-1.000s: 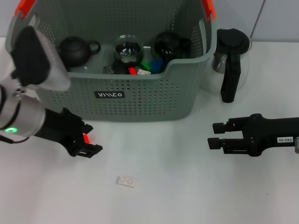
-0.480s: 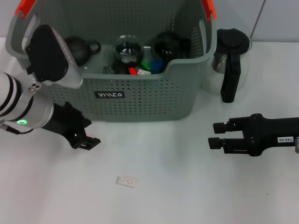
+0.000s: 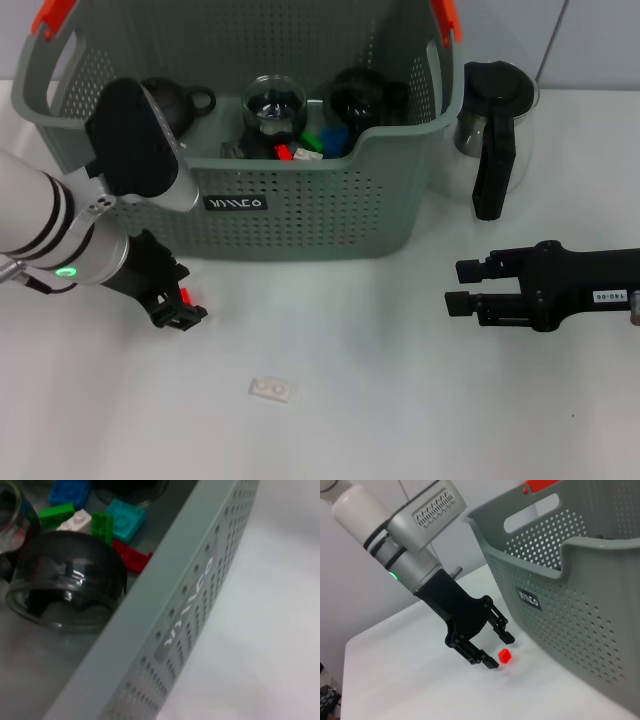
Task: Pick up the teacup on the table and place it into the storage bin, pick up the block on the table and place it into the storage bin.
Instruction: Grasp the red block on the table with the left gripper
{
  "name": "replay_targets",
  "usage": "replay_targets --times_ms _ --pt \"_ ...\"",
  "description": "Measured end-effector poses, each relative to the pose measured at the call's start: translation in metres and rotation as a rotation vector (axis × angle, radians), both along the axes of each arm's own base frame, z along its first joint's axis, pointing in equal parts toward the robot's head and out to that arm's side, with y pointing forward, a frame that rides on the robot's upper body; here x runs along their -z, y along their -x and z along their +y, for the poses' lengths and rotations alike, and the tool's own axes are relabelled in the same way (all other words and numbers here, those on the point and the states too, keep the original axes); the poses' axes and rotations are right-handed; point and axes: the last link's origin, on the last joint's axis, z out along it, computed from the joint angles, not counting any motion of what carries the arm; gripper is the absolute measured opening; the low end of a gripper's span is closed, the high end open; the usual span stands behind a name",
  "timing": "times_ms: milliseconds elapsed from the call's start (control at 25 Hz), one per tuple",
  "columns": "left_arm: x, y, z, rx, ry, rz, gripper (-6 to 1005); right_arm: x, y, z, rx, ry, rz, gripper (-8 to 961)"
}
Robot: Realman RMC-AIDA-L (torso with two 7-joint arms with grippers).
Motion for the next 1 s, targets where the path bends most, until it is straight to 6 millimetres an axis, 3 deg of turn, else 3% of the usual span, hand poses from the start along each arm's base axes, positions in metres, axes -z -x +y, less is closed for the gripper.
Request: replay_targets --times_ms 400,1000 --pt "0.0053 0.005 0.0025 -0.023 0.009 0.03 563 -0.0002 -0.0001 0.0001 0.001 0.0 0.0 584" --pt "0.0025 0.0045 0.0055 -0.067 -0.022 0.022 345 -0.0006 -0.0013 -0.0008 0.004 0.0 -0.001 584"
